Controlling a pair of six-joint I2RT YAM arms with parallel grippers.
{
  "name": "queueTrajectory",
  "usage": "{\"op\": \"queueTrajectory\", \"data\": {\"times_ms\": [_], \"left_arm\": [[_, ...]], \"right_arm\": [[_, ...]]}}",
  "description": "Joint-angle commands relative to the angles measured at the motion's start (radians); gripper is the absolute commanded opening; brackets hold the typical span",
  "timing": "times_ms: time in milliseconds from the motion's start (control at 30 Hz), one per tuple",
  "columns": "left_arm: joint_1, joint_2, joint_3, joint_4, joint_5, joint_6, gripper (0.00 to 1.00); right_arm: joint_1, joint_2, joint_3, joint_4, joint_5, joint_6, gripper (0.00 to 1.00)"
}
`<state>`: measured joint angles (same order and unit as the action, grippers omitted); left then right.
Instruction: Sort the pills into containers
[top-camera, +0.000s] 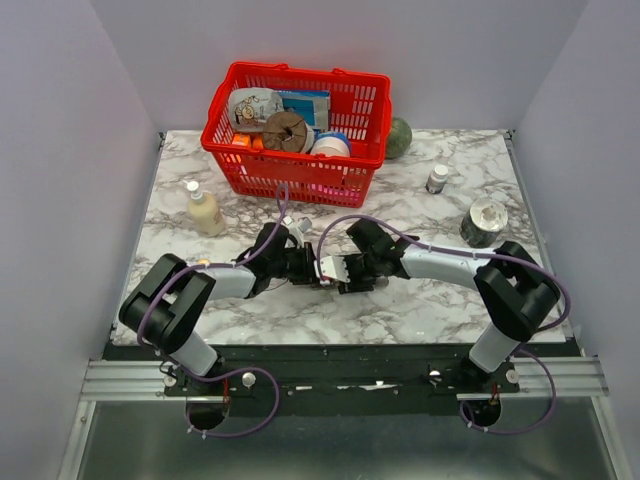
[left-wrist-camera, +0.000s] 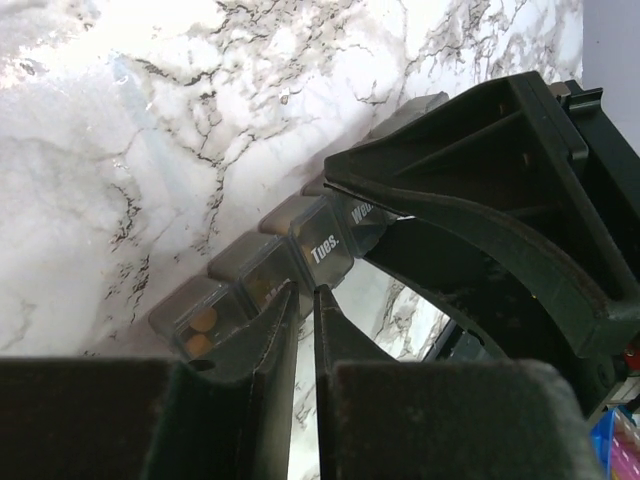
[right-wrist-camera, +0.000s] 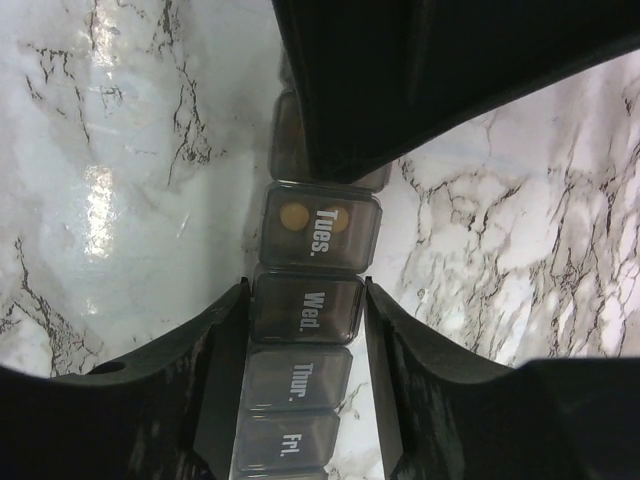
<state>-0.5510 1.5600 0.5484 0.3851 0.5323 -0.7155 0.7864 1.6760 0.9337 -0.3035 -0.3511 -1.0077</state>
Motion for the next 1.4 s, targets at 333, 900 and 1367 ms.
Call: {"op": "queueTrajectory", "data": {"times_ms": [333,900,1367], "left_arm": [[0.002,0.032,-0.019,-0.008,-0.025,-0.007,0.11],[0.002,0.040,-0.041,-0.103,-0.101,0.005,0.04],[0.002,0.066,-0.056,-0.123,-0.095,0.016,0.03]], "right_arm": [[0.007,0.034,0.085,-0.043,-0.011,0.086,0.48],[-0.022,0.123,0.228,-0.227,-0.077,0.215,0.47],[-0.068,0.165,0.278,-0.296,-0.137,0.250,0.53]]}}
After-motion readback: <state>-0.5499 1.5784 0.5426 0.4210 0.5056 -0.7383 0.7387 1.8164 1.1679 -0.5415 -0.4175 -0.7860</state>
